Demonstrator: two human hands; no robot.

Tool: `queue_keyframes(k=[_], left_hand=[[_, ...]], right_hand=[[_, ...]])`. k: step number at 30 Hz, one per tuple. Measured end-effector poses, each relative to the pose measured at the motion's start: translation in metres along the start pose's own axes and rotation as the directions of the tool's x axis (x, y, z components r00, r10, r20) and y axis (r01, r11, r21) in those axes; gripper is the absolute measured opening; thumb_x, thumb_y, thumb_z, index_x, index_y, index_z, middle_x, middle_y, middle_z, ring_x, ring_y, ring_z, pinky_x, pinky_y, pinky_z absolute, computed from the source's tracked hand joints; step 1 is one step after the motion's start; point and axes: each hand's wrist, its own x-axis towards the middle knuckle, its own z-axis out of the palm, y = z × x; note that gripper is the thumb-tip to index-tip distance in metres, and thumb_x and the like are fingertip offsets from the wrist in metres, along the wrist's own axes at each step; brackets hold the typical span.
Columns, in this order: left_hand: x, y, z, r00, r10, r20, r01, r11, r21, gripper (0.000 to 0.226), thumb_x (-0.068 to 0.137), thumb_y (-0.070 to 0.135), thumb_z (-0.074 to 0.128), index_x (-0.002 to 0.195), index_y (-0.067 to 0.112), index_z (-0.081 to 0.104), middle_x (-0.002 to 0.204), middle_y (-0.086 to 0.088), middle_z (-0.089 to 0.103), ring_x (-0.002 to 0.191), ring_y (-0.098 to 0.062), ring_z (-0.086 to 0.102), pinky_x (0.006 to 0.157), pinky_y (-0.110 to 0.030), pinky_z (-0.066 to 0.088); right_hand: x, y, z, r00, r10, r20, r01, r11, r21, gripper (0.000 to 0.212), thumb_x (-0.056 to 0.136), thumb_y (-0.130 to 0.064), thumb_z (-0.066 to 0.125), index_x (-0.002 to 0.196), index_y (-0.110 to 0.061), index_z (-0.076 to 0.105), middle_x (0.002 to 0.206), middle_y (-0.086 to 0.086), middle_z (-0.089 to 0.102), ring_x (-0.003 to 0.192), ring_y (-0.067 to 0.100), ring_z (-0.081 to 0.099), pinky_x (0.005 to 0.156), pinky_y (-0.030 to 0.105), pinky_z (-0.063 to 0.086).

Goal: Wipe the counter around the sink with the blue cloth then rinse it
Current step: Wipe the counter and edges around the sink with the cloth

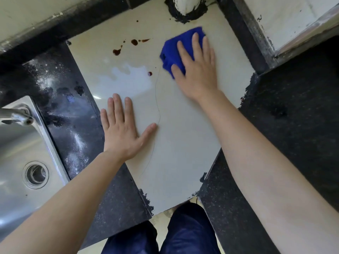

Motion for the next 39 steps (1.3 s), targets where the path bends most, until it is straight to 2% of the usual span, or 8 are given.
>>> queue_keyframes(k=[4,6,16,18,23,29,35,39], left_hand=[[0.0,0.001,-0.002,1.0,0.005,0.022,-0.005,1.0,0.005,0.109,0.083,0.089,0.018,0.158,0.015,-0.015,0.164,-0.013,-0.025,0.149,-0.025,-0.029,0.122,-0.052,-0.014],[0.0,0.002,-0.003,1.0,0.007,0.029,-0.007,1.0,-0.001,0.112,0.082,0.09,0.019,0.158,0.014,-0.014,0.164,-0.014,-0.024,0.149,-0.026,-0.029,0.122,-0.052,-0.013],[0.001,0.002,-0.003,0.999,0.006,0.035,-0.007,1.0,0.018,0.117,0.077,0.094,0.015,0.157,0.014,-0.016,0.164,-0.016,-0.024,0.15,-0.027,-0.029,0.122,-0.055,-0.011],[0.001,0.002,-0.003,0.999,0.008,0.034,-0.008,1.0,0.021,0.117,0.078,0.094,0.016,0.157,0.014,-0.015,0.164,-0.016,-0.024,0.15,-0.028,-0.028,0.122,-0.055,-0.01],[0.001,0.002,-0.004,0.999,0.007,0.038,-0.008,0.999,0.034,0.119,0.077,0.095,0.015,0.157,0.012,-0.013,0.164,-0.018,-0.022,0.15,-0.03,-0.027,0.122,-0.056,-0.008],[0.002,0.002,-0.004,0.999,0.012,0.045,-0.013,1.0,0.024,0.121,0.076,0.095,0.016,0.157,0.011,-0.015,0.163,-0.018,-0.024,0.149,-0.03,-0.028,0.122,-0.056,-0.01],[0.001,0.002,-0.004,0.999,0.008,0.044,-0.01,0.999,0.032,0.123,0.075,0.097,0.018,0.157,0.012,-0.015,0.163,-0.017,-0.024,0.15,-0.03,-0.028,0.122,-0.055,-0.011],[0.001,0.002,-0.004,0.999,0.008,0.046,-0.009,1.0,0.03,0.12,0.076,0.096,0.016,0.157,0.013,-0.017,0.163,-0.015,-0.026,0.149,-0.028,-0.03,0.122,-0.054,-0.012]], right_hand=[[-0.073,0.023,0.007,0.967,-0.244,0.067,0.246,0.969,-0.028,0.066,0.103,-0.053,0.035,0.16,-0.022,0.023,0.168,0.014,0.006,0.155,0.035,-0.002,0.126,0.046,-0.001],[-0.085,0.047,0.001,0.958,-0.268,0.102,0.275,0.96,-0.059,0.067,0.103,-0.055,0.034,0.16,-0.022,0.022,0.169,0.012,0.005,0.155,0.032,-0.003,0.126,0.043,-0.004],[0.063,0.013,-0.024,0.988,0.15,-0.026,-0.15,0.988,-0.041,0.067,0.101,-0.055,0.028,0.161,-0.026,0.017,0.167,0.019,0.002,0.153,0.041,-0.003,0.125,0.049,-0.002],[0.054,0.004,-0.018,0.994,0.111,-0.017,-0.112,0.993,-0.04,0.066,0.102,-0.054,0.028,0.161,-0.026,0.016,0.168,0.017,0.002,0.154,0.04,-0.004,0.125,0.049,-0.002],[-0.033,0.03,-0.012,0.975,-0.197,0.103,0.204,0.977,-0.066,0.065,0.104,-0.055,0.032,0.161,-0.027,0.017,0.169,0.012,0.0,0.155,0.033,-0.006,0.125,0.044,-0.003],[-0.026,0.074,-0.03,0.991,-0.03,0.127,0.047,0.99,-0.135,0.07,0.103,-0.062,0.026,0.161,-0.028,0.007,0.168,0.011,-0.009,0.154,0.031,-0.012,0.125,0.044,-0.005],[0.048,0.028,-0.024,0.983,0.175,0.047,-0.171,0.982,-0.074,0.068,0.103,-0.057,0.022,0.162,-0.027,0.005,0.167,0.019,-0.01,0.152,0.041,-0.012,0.124,0.052,-0.006],[0.005,-0.007,-0.001,0.998,-0.006,0.058,0.009,0.998,-0.068,0.064,0.104,-0.055,0.024,0.161,-0.03,0.009,0.167,0.017,-0.009,0.153,0.039,-0.012,0.124,0.05,-0.006]])
